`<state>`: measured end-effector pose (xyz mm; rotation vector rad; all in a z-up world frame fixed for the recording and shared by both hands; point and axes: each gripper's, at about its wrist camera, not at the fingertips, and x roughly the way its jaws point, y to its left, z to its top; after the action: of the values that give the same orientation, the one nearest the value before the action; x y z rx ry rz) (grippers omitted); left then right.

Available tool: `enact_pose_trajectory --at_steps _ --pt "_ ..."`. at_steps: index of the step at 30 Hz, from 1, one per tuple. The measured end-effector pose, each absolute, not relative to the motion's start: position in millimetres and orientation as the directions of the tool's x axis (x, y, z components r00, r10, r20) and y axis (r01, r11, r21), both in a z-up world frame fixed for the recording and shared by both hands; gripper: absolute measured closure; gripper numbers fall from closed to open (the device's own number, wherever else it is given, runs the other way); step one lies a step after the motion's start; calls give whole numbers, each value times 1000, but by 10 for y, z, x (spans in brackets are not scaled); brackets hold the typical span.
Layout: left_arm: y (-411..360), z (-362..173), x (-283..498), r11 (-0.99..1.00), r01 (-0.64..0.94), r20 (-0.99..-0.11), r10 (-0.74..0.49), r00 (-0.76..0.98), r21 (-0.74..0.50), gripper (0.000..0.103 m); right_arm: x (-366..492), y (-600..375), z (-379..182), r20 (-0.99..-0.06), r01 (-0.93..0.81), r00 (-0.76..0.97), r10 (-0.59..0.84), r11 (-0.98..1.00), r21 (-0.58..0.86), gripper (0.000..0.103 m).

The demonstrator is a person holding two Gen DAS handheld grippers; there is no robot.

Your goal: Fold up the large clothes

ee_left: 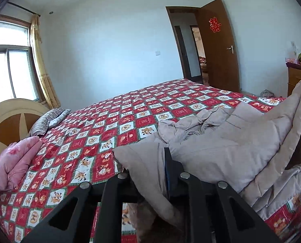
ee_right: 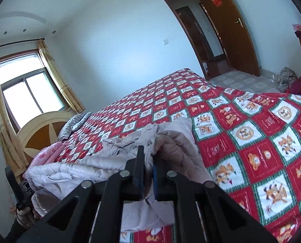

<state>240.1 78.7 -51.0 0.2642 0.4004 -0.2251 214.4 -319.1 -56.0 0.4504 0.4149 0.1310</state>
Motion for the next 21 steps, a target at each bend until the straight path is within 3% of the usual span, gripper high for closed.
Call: enact_pose_trajectory --at_steps 2,5,7,10,17,18,19,21 --pt "807 -486 2745 955 276 -456 -197 868 113 84 2466 -3206 -555 -372 -8 907 196 892 451 95" --pt "1027 -393 3194 936 322 -508 -350 787 -144 78 2934 -3284 -571 -409 40 896 176 883 468 95" --pt "1119 -313 3411 919 321 -518 -394 759 -228 62 3238 -3320 -610 -440 65 881 172 879 473 95" --pt "1091 -160 3579 919 320 -504 -393 769 -228 45 3608 -3283 -698 -480 104 866 138 891 443 95" --pt "1119 -147 4065 929 269 -508 -364 781 -253 21 4376 -3351 -1085 -578 220 813 70 882 417 90" --pt "1095 -199 4137 940 254 -515 -337 788 -227 18 4446 -3340 -1125 -584 231 810 51 887 399 86" --pt "1058 -231 4184 963 212 -514 -270 814 -169 5 4516 -3327 -1155 -584 238 811 35 893 383 85" --pt "1048 -243 4188 986 139 -464 -168 870 -96 1 4641 -3337 -1213 -588 252 809 18 893 374 79"
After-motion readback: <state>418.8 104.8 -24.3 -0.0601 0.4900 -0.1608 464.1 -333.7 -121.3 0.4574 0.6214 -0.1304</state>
